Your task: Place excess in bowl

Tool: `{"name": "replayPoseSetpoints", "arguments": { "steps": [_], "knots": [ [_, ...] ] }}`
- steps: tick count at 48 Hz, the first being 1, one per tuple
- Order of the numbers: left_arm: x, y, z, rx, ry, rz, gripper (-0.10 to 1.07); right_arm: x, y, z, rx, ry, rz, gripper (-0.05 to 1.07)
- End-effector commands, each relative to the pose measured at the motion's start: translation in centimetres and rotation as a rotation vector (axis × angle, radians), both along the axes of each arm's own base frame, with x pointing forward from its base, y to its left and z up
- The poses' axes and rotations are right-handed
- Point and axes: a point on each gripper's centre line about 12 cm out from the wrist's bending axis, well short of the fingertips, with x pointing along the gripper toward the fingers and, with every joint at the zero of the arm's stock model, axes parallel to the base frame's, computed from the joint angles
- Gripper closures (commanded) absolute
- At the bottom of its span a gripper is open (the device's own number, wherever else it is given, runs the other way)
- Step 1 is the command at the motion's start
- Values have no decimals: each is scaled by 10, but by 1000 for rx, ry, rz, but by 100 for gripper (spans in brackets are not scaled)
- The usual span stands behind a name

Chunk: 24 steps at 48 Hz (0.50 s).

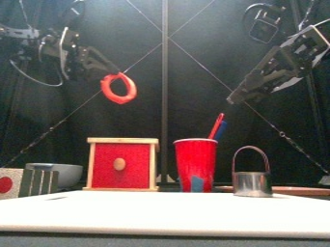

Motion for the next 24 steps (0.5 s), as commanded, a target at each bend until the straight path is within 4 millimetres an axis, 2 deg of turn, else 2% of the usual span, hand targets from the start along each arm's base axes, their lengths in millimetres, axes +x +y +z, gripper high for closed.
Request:
{"name": "replayPoseSetpoints", "arguments": {
  "steps": [1,6,11,18,24],
  "knots": [
    [-22,11,7,9,-54,64,37,0,0,7,2,-26,-3,11],
    [-46,21,-7,-13,-49,143,37,0,0,7,0,-28,-2,11],
    [-65,34,-31,-73,10,236,37,0,0,8,0,-29,0,11],
    [-77,42,-66,-191,183,283,37,0,0,8,0,-31,0,11],
    [-85,49,-85,-272,294,319,37,-1,0,9,0,-34,0,11]
  ]
}}
